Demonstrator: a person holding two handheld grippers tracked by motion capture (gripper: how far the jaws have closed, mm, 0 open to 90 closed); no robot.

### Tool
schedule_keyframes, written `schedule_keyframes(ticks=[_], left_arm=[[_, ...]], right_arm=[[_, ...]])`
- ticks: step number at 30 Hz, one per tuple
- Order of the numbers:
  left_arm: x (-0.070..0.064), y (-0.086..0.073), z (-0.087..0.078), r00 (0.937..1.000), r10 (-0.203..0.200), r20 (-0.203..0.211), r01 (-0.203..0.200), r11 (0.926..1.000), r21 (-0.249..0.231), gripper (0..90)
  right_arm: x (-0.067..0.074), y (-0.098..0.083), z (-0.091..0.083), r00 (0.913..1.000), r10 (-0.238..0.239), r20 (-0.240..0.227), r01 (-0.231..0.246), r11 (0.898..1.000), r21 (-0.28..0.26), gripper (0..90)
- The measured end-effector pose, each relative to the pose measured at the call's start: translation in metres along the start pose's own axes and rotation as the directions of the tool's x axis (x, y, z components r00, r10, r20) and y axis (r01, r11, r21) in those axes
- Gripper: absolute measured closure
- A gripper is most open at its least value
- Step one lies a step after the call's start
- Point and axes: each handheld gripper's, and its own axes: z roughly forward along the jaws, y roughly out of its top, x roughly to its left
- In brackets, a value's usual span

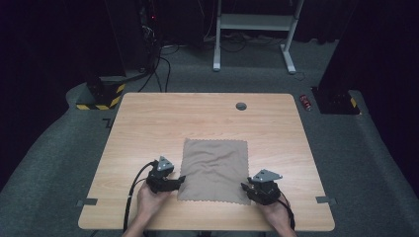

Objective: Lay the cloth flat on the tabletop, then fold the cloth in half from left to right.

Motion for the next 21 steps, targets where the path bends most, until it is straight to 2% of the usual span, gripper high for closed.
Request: schedule_keyframes(ticks=[3, 9, 13, 18, 21], left_arm=[[0.0, 0.001, 0.005, 0.9997, -0.003, -0.024, 0.003, 0.9997, -0.024, 37.4], [0.003, -0.004, 0.004, 0.9998, -0.009, -0.02, 0.008, 0.998, -0.062, 36.3], [0.005, -0.004, 0.003, 0.9995, -0.024, -0.021, 0.023, 0.9982, -0.056, 37.0], [0.011, 0.004, 0.005, 0.9975, -0.07, 0.003, 0.07, 0.9964, -0.047, 39.8], [0.015, 0.009, 0.004, 0.9948, -0.101, 0.01, 0.101, 0.9929, -0.063, 39.8]], right_arm=[[-0.002, 0.0, 0.0, 0.9999, -0.011, -0.011, 0.011, 1.0, -0.003, 61.6], [-0.002, 0.0, 0.0, 0.9998, -0.013, -0.014, 0.013, 1.0, -0.001, 60.7], [0.0, 0.002, 0.001, 0.9999, -0.004, -0.011, 0.004, 1.0, 0.008, 59.7], [0.011, 0.015, 0.003, 0.9995, 0.012, -0.028, -0.013, 1.0, -0.023, 60.1], [0.018, 0.021, 0.009, 0.9988, 0.008, -0.049, -0.008, 1.0, -0.012, 59.7]])
